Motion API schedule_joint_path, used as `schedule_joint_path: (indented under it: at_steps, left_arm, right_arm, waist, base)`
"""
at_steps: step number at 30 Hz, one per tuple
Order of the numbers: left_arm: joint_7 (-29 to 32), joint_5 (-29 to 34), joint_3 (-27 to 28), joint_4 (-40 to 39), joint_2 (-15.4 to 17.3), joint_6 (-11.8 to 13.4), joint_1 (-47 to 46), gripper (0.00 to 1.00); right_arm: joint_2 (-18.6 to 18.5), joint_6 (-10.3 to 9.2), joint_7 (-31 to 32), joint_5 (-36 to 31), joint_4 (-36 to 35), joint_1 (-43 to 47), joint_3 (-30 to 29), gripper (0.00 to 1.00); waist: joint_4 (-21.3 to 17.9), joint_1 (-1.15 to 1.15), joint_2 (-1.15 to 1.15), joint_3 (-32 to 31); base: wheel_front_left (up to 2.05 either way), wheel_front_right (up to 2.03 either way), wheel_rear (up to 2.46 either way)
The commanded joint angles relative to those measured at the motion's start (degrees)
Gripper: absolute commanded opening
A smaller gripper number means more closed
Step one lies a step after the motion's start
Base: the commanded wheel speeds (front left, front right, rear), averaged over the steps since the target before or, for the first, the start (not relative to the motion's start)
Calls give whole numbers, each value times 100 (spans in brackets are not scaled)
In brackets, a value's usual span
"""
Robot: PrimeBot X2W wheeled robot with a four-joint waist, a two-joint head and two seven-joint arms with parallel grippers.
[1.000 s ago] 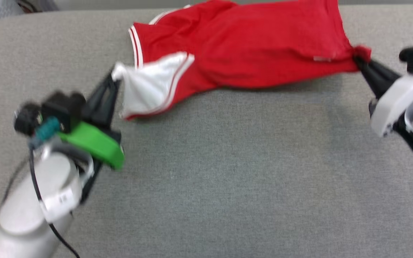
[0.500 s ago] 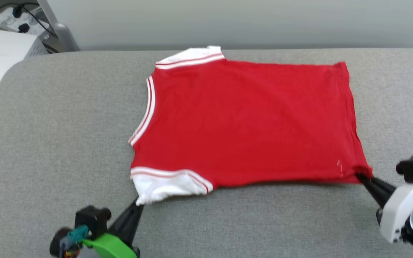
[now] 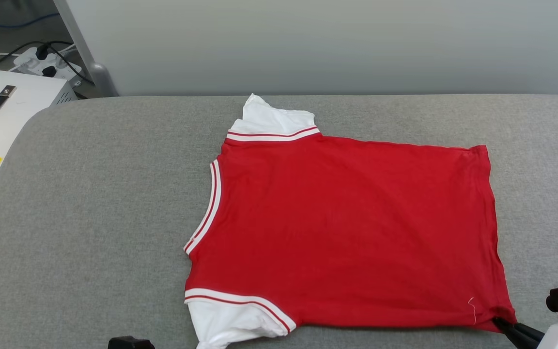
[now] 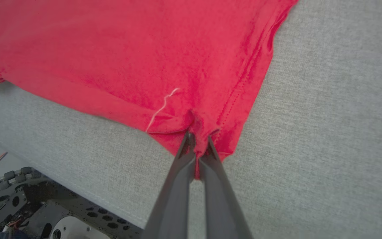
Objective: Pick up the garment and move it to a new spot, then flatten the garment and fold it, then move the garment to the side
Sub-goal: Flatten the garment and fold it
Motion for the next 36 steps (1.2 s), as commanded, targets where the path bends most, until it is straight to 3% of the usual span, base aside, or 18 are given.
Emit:
schedule_joint_path:
  at_steps: [1,8,15,23,31,36]
  left_arm:
    - [-24,43,7,-44,77,20,72,0]
    - [-441,525,76,88,7,-124,-462,0]
    - [-331,962,138,616,-59,-662,-1905,0]
    - [-223,1120,107,1571,-317,-1194,-3505,0]
    - [-331,1040,-289,2709,-555,-1319,-4634,0]
    - [-407,752,-913,3286,-623,-1323,-5018,0]
  right_arm:
    - [-16,-4,71,10,-106,121,-129,0]
    - [245,-4,229,-166,-462,261,-753,0]
    - [494,-4,430,-306,-733,-97,-1261,0]
    - [659,-4,665,-316,-757,-877,-1381,0]
    - [728,-4,803,-258,-275,-1706,-1278,0]
    - [825,-4,776,-285,171,-2102,-1093,0]
  waist:
    - [1,1,0,11]
    - [-22,1,0,151]
    - [-124,1,0,551]
    - [-284,1,0,1176]
    - [-364,1,0,1649]
    - [-373,1,0,1861]
  base:
    - [0,0,0]
    - [0,0,0]
    - [0,0,0]
    - [0,0,0]
    - [0,0,0]
    - [0,0,0]
